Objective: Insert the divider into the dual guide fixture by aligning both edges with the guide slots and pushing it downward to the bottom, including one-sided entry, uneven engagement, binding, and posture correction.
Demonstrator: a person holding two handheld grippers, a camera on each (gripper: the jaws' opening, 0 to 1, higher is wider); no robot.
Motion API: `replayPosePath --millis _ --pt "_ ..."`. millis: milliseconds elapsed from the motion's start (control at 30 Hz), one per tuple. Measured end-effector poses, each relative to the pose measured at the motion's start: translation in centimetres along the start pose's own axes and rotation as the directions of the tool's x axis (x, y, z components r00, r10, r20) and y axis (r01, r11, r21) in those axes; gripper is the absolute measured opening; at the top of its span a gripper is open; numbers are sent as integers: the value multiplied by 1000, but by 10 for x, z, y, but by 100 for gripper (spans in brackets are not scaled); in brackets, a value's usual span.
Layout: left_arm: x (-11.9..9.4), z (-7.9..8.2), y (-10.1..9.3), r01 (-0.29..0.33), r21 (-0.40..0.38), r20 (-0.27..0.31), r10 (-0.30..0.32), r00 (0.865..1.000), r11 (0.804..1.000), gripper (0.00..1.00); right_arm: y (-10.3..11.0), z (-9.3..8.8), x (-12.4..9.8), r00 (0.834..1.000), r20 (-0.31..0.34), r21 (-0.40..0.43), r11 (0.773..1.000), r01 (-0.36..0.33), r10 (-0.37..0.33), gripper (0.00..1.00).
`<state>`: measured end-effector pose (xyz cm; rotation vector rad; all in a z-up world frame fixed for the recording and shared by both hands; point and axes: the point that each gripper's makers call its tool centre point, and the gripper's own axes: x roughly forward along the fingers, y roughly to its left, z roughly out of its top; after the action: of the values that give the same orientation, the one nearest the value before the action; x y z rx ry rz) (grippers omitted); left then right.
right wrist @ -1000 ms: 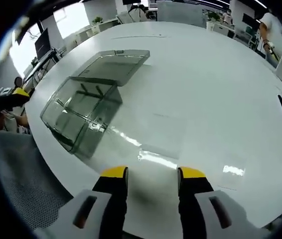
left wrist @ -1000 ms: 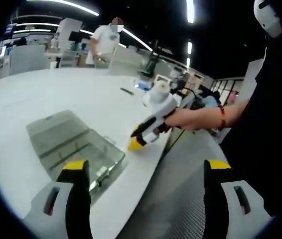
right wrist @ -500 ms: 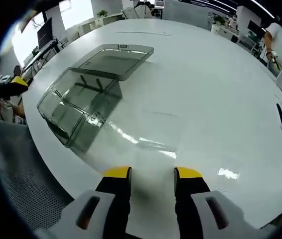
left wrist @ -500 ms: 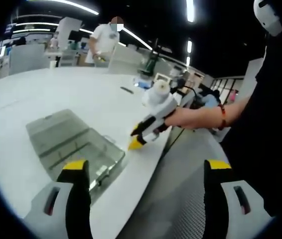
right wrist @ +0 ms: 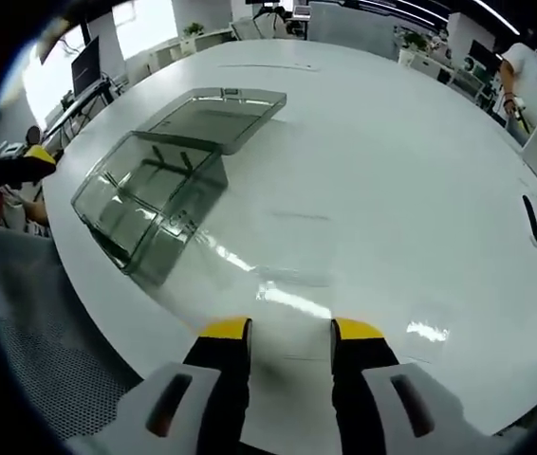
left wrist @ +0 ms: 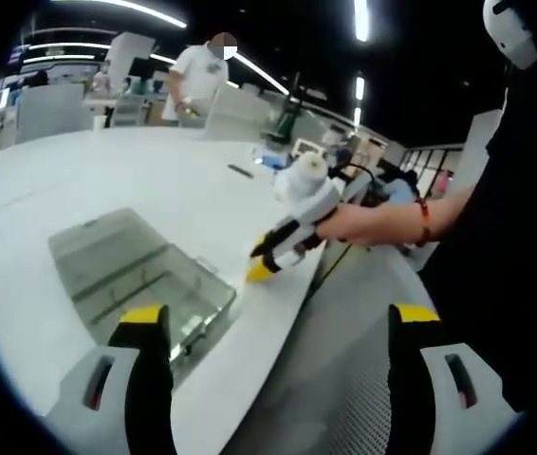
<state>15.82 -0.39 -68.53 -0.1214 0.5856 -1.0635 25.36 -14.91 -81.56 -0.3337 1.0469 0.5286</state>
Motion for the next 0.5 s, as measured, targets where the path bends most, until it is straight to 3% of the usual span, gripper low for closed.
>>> replayPosePath --millis 500 --pt "2 2 1 -5 -15 7 5 1000 1000 92 -5 13 -11 998 63 -20 1000 6 -4 28"
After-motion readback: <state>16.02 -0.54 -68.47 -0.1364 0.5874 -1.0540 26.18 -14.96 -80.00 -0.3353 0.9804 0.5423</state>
